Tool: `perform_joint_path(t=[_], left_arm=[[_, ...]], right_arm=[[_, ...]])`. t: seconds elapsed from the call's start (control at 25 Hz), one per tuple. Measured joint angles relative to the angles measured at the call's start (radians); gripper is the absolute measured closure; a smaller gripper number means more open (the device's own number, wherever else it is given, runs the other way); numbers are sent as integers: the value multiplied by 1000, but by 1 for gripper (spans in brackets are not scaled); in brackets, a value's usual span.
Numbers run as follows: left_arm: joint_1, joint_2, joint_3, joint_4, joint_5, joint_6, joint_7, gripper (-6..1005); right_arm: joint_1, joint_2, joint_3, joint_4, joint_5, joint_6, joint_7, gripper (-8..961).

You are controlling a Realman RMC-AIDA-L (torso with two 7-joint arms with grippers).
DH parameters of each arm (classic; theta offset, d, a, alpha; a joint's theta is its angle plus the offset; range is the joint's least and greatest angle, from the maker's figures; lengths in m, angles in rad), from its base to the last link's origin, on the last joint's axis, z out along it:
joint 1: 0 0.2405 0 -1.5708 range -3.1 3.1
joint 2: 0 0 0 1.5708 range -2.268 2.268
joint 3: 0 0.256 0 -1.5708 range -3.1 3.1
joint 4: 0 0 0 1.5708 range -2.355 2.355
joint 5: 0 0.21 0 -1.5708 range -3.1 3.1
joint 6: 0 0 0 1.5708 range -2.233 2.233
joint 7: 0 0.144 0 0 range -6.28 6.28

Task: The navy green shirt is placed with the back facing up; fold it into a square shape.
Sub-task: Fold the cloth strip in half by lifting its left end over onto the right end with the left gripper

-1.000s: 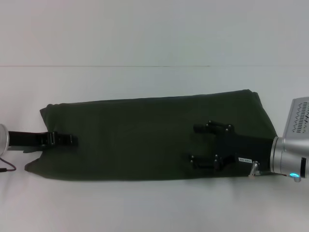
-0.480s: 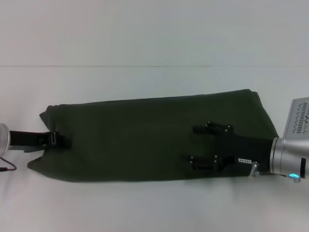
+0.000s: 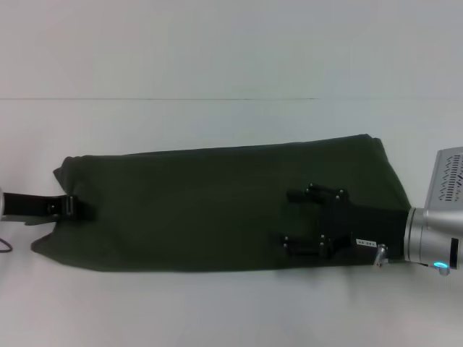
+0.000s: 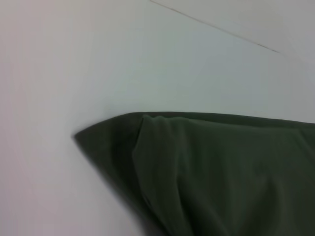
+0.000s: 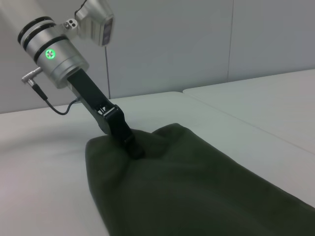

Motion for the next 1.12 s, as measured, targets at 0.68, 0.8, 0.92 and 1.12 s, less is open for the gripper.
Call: perform_joint_path(t=[0.68,0.8,0.92,1.12], left_arm=[[1,109,-146,66,178,171,-12,902],[-3,109,-147,68,181,177,-21,903],[-13,111,-150,73,179,206,-50,903],[-43,108,-186,119,157,326,-92,903]], right_arm=[[-5,0,0,0,-2,-3,0,49],[-5,0,0,0,-2,-2,0,49],[-6,0,0,0,-2,-3,0,49],[-7,0,0,0,-1,-2,0,48]])
